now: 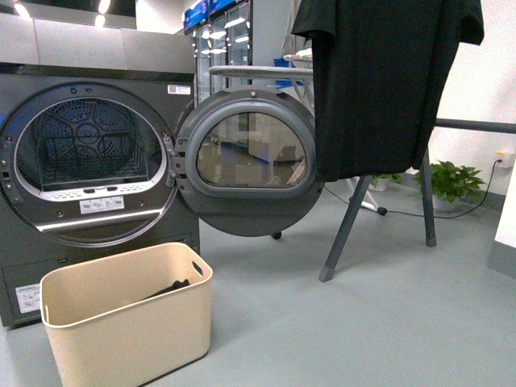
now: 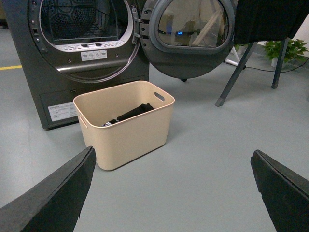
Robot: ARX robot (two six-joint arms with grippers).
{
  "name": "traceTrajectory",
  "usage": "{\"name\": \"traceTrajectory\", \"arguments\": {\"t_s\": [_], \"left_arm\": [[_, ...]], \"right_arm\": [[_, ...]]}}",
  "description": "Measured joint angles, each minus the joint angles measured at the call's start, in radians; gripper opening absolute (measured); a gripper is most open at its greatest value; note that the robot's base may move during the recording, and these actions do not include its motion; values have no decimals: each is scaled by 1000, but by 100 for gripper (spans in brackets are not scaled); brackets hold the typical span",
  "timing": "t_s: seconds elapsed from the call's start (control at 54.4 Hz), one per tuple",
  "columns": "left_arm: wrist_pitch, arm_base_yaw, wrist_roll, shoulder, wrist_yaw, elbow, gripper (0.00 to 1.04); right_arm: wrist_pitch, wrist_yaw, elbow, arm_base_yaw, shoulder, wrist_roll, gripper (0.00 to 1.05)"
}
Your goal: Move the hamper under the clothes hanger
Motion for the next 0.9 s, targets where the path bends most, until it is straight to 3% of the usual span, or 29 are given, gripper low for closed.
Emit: {"name": "traceTrajectory", "arguments": {"t_s": [0.902], "left_arm": [[0,0,0,-1,0,0,98]], "right_arm": [[0,-1,0,0,0,0,97]]}}
